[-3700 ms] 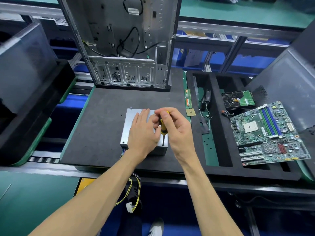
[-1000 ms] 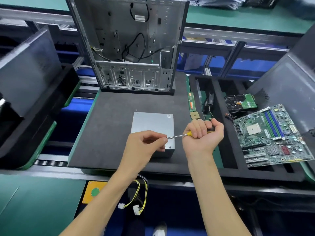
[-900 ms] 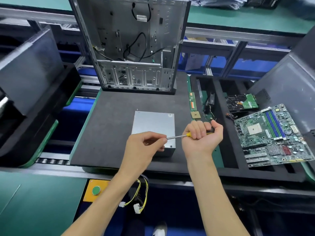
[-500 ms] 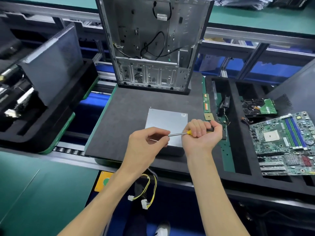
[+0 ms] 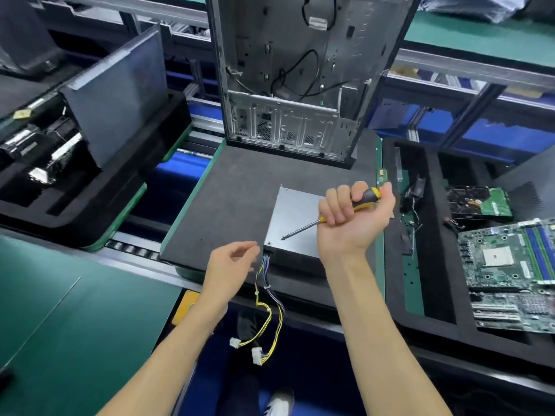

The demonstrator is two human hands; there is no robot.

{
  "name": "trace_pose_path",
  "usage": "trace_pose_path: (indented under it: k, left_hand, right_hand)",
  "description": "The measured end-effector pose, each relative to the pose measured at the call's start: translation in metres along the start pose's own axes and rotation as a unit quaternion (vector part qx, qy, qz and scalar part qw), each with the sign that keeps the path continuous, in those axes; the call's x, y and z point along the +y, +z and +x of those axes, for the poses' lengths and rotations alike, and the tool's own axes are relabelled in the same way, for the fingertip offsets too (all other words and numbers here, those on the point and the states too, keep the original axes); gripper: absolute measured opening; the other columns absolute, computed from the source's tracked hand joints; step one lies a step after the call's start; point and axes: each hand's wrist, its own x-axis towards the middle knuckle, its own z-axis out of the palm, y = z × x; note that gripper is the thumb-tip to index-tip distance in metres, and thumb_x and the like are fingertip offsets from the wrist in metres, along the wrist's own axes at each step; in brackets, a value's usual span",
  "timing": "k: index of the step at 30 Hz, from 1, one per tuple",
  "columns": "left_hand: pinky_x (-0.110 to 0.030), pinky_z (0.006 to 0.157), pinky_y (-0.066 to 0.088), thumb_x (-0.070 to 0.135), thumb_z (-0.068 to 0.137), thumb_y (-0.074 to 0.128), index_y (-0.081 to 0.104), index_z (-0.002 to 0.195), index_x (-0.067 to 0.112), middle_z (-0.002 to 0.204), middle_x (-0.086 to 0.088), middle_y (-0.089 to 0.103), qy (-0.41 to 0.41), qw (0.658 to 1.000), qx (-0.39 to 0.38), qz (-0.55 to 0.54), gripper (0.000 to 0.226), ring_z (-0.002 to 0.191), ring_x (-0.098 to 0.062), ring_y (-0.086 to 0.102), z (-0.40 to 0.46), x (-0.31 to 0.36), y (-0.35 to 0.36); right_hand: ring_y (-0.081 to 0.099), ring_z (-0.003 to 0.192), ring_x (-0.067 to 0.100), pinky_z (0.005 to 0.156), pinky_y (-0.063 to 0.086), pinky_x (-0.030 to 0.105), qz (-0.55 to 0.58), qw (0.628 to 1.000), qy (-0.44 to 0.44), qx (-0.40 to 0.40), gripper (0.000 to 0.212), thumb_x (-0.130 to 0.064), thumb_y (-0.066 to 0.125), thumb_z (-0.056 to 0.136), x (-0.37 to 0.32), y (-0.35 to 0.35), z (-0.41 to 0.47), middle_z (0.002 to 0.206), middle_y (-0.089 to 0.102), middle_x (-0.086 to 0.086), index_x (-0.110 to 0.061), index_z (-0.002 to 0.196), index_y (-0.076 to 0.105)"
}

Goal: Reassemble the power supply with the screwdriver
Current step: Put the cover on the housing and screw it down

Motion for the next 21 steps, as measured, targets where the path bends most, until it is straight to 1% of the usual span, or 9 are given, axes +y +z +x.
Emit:
trace_pose_path:
  k: [1, 2, 4, 5, 8, 10, 13, 19, 21]
  left_hand:
    - [-0.013, 0.066, 0.055, 0.021, 0.096, 0.067, 0.077, 0.104, 0.019, 0.089, 0.004, 0.078, -0.007, 1.0, 0.0, -0.013, 0.013, 0.083, -0.005, 0.073, 0.001, -0.002, 0.003]
    - [-0.015, 0.068, 0.056, 0.021, 0.096, 0.068, 0.078, 0.102, 0.018, 0.085, 0.005, 0.079, -0.013, 1.0, 0.0, -0.022, 0.012, 0.084, -0.006, 0.074, 0.002, -0.003, 0.006]
    - [-0.023, 0.077, 0.059, 0.024, 0.095, 0.069, 0.08, 0.096, 0.019, 0.082, 0.006, 0.079, -0.023, 0.999, 0.006, -0.03, 0.012, 0.084, -0.01, 0.075, 0.005, -0.004, 0.01]
    - [-0.026, 0.079, 0.059, 0.027, 0.094, 0.07, 0.08, 0.094, 0.019, 0.081, 0.005, 0.078, -0.025, 0.999, 0.01, -0.032, 0.012, 0.082, -0.01, 0.075, 0.006, -0.004, 0.011]
    - [-0.021, 0.074, 0.059, 0.032, 0.091, 0.073, 0.08, 0.084, 0.021, 0.078, 0.006, 0.078, -0.02, 0.999, 0.017, -0.035, 0.015, 0.077, -0.008, 0.074, 0.008, -0.003, 0.013]
    - [-0.019, 0.071, 0.058, 0.032, 0.09, 0.074, 0.08, 0.083, 0.022, 0.078, 0.006, 0.077, -0.019, 0.999, 0.019, -0.03, 0.014, 0.077, -0.008, 0.074, 0.009, -0.001, 0.013]
    - [-0.021, 0.074, 0.059, 0.032, 0.09, 0.074, 0.081, 0.084, 0.021, 0.079, 0.006, 0.078, -0.022, 0.999, 0.016, -0.025, 0.014, 0.078, -0.007, 0.074, 0.01, 0.0, 0.013]
    - [-0.018, 0.07, 0.057, 0.033, 0.09, 0.074, 0.081, 0.085, 0.022, 0.078, 0.007, 0.078, -0.027, 0.999, 0.007, -0.021, 0.014, 0.078, -0.007, 0.074, 0.011, 0.001, 0.011]
    - [-0.022, 0.073, 0.059, 0.033, 0.09, 0.074, 0.08, 0.085, 0.023, 0.079, 0.007, 0.078, -0.028, 0.999, 0.002, -0.015, 0.014, 0.08, -0.008, 0.074, 0.011, 0.001, 0.01]
  right_hand:
    - [0.011, 0.044, 0.014, 0.039, 0.012, 0.024, -0.021, 1.0, -0.001, -0.017, 0.047, -0.044, 0.035, 0.102, 0.005, 0.002, 0.0, 0.051, 0.015, -0.003, -0.016, 0.065, 0.034]
    - [0.011, 0.044, 0.014, 0.039, 0.012, 0.023, -0.041, 0.999, -0.002, -0.036, 0.046, -0.043, 0.035, 0.102, 0.009, 0.004, 0.001, 0.051, 0.014, -0.002, -0.016, 0.065, 0.034]
    - [0.011, 0.044, 0.013, 0.04, 0.011, 0.023, -0.085, 0.994, -0.003, -0.073, 0.045, -0.042, 0.036, 0.1, 0.018, 0.006, 0.001, 0.051, 0.015, -0.003, -0.016, 0.063, 0.034]
    - [0.011, 0.044, 0.013, 0.04, 0.011, 0.022, -0.105, 0.99, -0.002, -0.09, 0.045, -0.042, 0.036, 0.099, 0.022, 0.008, 0.001, 0.05, 0.017, -0.003, -0.016, 0.062, 0.036]
    - [0.012, 0.043, 0.013, 0.04, 0.012, 0.022, -0.154, 0.979, 0.002, -0.133, 0.046, -0.043, 0.036, 0.098, 0.031, 0.009, 0.003, 0.048, 0.02, -0.004, -0.017, 0.06, 0.038]
    - [0.012, 0.042, 0.013, 0.041, 0.012, 0.023, -0.176, 0.972, 0.005, -0.154, 0.046, -0.043, 0.036, 0.099, 0.036, 0.009, 0.004, 0.048, 0.019, -0.003, -0.017, 0.06, 0.038]
    - [0.013, 0.043, 0.013, 0.042, 0.012, 0.025, -0.196, 0.966, 0.013, -0.168, 0.045, -0.043, 0.038, 0.097, 0.042, 0.009, 0.005, 0.048, 0.018, -0.003, -0.017, 0.061, 0.038]
    - [0.013, 0.043, 0.013, 0.042, 0.013, 0.024, -0.194, 0.967, 0.018, -0.161, 0.045, -0.04, 0.037, 0.099, 0.045, 0.008, 0.007, 0.047, 0.019, -0.003, -0.017, 0.06, 0.039]
    - [0.013, 0.042, 0.012, 0.042, 0.013, 0.023, -0.188, 0.969, 0.018, -0.16, 0.045, -0.04, 0.037, 0.098, 0.044, 0.008, 0.008, 0.047, 0.019, -0.003, -0.017, 0.06, 0.039]
